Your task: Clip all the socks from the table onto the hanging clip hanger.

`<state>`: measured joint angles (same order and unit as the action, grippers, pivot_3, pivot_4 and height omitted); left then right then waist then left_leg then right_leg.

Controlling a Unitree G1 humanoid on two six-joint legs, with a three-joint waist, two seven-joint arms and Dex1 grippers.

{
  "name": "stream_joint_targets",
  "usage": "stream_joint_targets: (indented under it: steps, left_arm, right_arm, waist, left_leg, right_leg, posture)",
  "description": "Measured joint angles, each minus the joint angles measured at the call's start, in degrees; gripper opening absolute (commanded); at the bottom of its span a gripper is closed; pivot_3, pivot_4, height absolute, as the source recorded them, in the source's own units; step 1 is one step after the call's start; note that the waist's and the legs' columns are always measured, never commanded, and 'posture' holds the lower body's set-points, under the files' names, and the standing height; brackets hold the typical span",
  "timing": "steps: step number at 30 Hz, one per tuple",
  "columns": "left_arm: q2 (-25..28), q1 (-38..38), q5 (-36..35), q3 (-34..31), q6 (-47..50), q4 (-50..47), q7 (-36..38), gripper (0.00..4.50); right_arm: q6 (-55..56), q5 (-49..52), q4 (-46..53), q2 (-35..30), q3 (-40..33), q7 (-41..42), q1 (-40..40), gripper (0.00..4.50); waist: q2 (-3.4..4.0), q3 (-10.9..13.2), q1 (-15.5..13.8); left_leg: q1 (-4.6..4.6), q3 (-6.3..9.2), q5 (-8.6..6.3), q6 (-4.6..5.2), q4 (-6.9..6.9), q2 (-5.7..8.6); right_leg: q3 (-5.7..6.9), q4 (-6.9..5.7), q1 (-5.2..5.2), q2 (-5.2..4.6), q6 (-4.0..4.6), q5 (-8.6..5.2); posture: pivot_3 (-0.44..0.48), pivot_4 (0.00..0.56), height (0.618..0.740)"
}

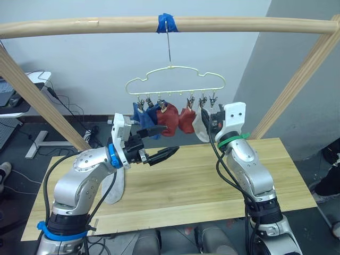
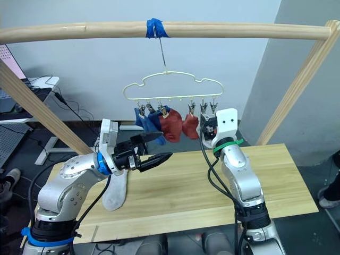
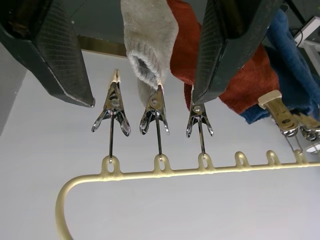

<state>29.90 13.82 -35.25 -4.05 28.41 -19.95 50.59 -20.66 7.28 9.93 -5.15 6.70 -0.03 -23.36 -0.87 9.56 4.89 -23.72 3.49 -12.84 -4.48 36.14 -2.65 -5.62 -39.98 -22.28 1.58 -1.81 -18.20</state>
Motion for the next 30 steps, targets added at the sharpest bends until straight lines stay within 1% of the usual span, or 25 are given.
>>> stream_joint_targets:
  steps: [2, 10, 24, 30]
  left_arm:
    - [0.0, 0.0, 0.0, -0.08, -0.07, 0.0, -0.58, 4.5]
    - [-0.14, -0.72, 0.03, -0.07, -0.38, -0.35, -2.4, 4.5]
    - [-0.39, 0.73, 0.12, 0.33, -1.81, -0.28, -2.36, 4.5]
    - [-0.45, 0.94, 0.09, 0.33, -1.81, -0.28, -2.39, 4.5]
  right_arm:
    - [0.57, -0.62, -1.04, 0.34, -0.35, 0.05, -0.26, 2.11]
    - [2.11, -2.89, -5.47, 1.56, -2.4, -1.21, -2.48, 2.11]
    - [5.44, -4.41, -12.66, 2.63, -3.65, -1.14, -6.51, 2.11]
    - [6.56, -4.46, -14.16, 2.95, -3.69, -1.14, -7.06, 2.11]
  waist:
    - [0.0, 0.0, -0.07]
    - [0.0, 0.0, -0.16]
    - [0.0, 0.0, -0.16]
    - [0.0, 0.0, -0.18]
  left_leg:
    - [0.0, 0.0, 0.0, 0.0, 0.0, 0.0]
    - [0.0, 0.0, 0.0, 0.0, 0.0, 0.0]
    - [0.0, 0.0, 0.0, 0.0, -0.01, 0.0]
    - [0.0, 0.0, 0.0, 0.0, 0.0, 0.0]
  right_leg:
    - [0.0, 0.0, 0.0, 0.0, 0.0, 0.0]
    - [0.0, -0.01, 0.0, 0.0, 0.01, 0.0]
    - [0.0, -0.01, 0.0, 0.0, 0.01, 0.01]
    - [0.0, -0.01, 0.0, 0.0, 0.01, 0.01]
  posture:
    - [-0.001, 0.146, 0.74]
    - [0.001, 0.145, 0.74]
    - [0.006, 0.141, 0.74]
    - [0.012, 0.139, 0.74]
